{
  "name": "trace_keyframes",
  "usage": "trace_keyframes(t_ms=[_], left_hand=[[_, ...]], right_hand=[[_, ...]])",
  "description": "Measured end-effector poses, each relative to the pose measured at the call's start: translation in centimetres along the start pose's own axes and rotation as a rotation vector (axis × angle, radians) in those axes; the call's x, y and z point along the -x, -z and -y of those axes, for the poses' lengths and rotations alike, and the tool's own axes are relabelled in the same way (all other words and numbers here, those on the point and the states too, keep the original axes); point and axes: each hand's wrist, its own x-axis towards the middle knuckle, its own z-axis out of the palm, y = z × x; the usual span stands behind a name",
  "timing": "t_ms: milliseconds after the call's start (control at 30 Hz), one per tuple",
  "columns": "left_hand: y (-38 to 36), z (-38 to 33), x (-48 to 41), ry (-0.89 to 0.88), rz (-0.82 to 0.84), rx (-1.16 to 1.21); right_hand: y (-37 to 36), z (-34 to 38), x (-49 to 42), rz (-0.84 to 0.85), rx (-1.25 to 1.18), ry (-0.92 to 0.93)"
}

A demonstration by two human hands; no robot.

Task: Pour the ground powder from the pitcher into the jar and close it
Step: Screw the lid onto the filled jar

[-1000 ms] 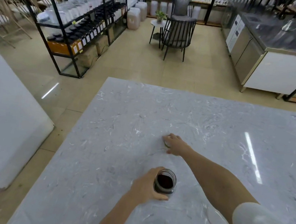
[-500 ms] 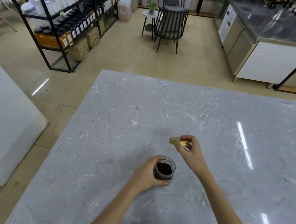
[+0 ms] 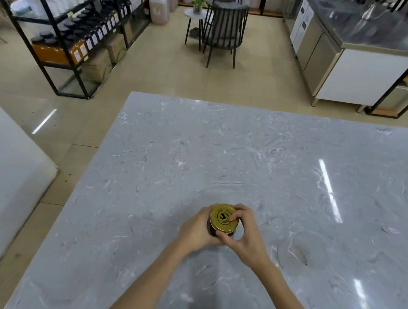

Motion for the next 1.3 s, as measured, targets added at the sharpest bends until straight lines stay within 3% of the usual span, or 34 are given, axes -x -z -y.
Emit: trace_keyframes(t_ms=[167, 400, 667, 767, 1067, 1300], left_hand=[[-0.1, 1.0, -0.4, 0.049, 0.023, 0.011], [-0.7, 1.6, -0.7, 0.035, 0.030, 0.111], [-1.0, 0.6, -0.2, -0.011, -0.038, 0.177], [-1.0, 0.3, -0.1, -0.031, -0.049, 0.178], [-0.9, 1.2, -0.5, 0.073, 0.014, 0.154], [-0.8, 1.4, -0.3, 0.076, 0.006, 0.180]], right_hand=[[1.5, 0.5, -0.9, 0.110, 0.074, 0.031], [2.1, 2.7, -2.4, 0.304, 0.540, 0.048], [-0.3, 4.3, -1.3, 0.017, 0.691, -0.214], [-0.7, 4.7, -1.6, 0.021, 0.826, -0.194], [2.3, 5.5, -4.4, 0.386, 0.612, -0.084], [1.6, 4.4, -3.3, 0.296, 0.572, -0.006]])
